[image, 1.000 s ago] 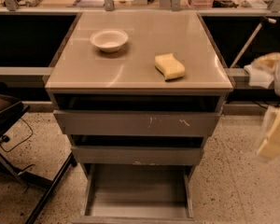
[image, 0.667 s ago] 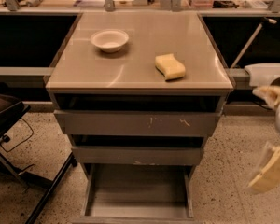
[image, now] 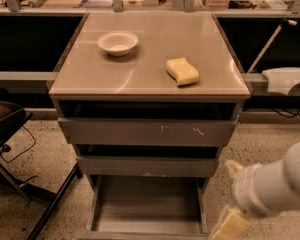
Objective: Close bottom drawer
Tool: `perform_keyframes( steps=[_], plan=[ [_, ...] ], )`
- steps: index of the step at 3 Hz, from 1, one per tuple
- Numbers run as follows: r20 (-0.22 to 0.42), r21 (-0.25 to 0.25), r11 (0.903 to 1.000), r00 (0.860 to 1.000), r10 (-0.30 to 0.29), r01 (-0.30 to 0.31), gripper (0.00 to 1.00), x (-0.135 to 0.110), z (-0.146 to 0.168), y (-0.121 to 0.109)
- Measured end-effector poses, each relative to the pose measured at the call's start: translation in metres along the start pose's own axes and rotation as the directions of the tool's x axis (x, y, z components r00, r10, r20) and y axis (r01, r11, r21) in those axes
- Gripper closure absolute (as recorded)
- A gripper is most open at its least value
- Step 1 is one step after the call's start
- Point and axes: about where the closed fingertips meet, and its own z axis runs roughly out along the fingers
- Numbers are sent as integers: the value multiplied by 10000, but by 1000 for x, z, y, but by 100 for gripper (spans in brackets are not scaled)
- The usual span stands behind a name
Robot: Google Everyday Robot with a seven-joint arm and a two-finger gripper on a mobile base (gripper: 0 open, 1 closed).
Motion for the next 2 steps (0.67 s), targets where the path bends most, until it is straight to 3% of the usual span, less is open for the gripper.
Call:
perform_keyframes(
  steps=[1,2],
  plan=[
    [-183,-666,9885,9907,1351,-1361,0,59,95,6],
    [52,-876,9818,9855,1698,-1687,0,66,121,6]
  ],
)
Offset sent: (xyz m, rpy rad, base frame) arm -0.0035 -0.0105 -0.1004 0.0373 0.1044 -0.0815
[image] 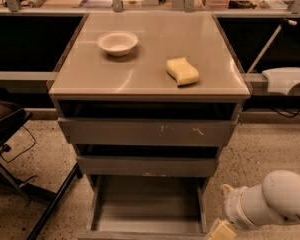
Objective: Close bottom drawer
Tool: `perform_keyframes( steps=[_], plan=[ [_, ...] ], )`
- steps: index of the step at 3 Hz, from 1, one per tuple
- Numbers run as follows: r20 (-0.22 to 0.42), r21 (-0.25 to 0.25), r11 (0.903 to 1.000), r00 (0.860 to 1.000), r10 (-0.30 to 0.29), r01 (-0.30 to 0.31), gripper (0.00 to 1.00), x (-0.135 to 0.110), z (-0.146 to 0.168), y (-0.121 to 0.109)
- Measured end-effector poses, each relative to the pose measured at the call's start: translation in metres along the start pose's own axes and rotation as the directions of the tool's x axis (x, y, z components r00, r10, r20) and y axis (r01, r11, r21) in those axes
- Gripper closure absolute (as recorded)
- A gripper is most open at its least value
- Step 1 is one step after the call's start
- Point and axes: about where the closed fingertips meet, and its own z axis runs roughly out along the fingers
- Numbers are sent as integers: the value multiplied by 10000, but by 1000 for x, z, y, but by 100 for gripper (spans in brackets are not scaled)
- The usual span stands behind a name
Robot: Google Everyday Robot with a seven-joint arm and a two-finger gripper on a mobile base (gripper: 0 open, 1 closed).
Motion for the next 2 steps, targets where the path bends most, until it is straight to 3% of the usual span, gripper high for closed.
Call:
perform_keyframes(
  steps=[1,2],
  plan=[
    [82,83,10000,10000,-51,51,0,3,3,4],
    [-334,-354,9993,9994,-112,100,0,25,58,33]
  ],
)
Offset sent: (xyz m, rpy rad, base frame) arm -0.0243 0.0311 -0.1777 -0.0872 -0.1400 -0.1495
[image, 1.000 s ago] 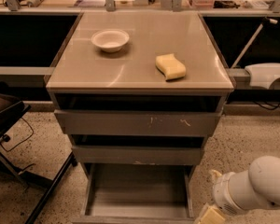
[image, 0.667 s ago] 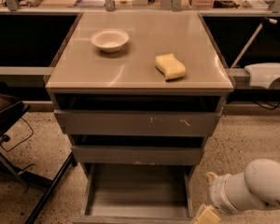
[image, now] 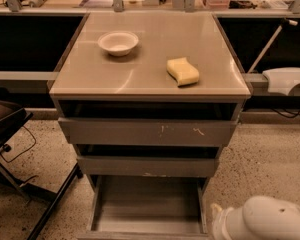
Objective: Close bottom drawer
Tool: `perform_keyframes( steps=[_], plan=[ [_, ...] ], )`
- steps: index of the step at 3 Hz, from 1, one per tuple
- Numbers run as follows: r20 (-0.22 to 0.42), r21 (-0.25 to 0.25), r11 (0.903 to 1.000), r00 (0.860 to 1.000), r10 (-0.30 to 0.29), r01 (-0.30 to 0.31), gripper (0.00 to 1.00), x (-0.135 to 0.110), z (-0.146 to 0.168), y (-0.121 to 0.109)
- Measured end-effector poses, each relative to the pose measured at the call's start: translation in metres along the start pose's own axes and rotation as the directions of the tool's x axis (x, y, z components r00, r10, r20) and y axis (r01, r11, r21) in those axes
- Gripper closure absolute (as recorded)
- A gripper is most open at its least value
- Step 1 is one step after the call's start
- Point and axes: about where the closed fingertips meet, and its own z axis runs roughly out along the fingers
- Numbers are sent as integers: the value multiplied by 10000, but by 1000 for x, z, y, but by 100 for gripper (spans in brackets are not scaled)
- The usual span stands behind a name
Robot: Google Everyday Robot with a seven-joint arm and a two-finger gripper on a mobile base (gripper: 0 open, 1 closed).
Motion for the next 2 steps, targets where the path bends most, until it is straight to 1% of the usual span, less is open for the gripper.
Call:
perform_keyframes(
  steps=[1,2],
  plan=[
    [-773,-525,9981,9966,282,-324,0,46,77,14],
    [-636,-255,9966,9950,770,-787,0,82,164,-14]
  ],
)
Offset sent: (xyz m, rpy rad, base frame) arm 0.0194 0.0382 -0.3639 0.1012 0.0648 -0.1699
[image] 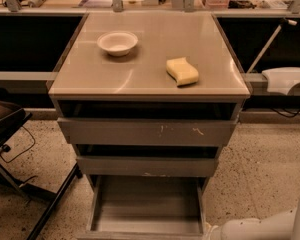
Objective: Close bottom drawer
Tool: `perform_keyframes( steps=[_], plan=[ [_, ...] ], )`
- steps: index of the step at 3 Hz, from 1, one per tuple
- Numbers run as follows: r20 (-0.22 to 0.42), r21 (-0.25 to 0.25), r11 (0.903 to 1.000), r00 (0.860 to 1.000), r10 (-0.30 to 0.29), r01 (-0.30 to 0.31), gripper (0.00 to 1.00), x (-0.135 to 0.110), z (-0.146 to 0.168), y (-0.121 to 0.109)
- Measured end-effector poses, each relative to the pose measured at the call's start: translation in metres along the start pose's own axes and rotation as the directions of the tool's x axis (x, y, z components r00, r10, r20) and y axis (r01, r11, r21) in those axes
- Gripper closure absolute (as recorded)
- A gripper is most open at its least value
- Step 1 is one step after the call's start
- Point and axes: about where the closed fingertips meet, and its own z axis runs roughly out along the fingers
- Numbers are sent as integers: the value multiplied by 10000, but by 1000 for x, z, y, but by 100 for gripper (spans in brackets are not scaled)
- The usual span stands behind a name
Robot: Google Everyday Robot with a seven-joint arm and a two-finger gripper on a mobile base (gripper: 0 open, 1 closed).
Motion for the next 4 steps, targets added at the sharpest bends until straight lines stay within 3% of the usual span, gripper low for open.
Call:
perform_keyframes(
  steps=[1,2,3,4],
  plan=[
    [1,-1,10000,10000,0,0,0,0,0,0],
    [307,-361,9993,9995,88,-77,0,12,14,9],
    [1035,-1338,9910,9944,191,-51,0,29,51,21],
    [1431,-2314,9726,9879,592,-248,0,64,93,26]
  ],
)
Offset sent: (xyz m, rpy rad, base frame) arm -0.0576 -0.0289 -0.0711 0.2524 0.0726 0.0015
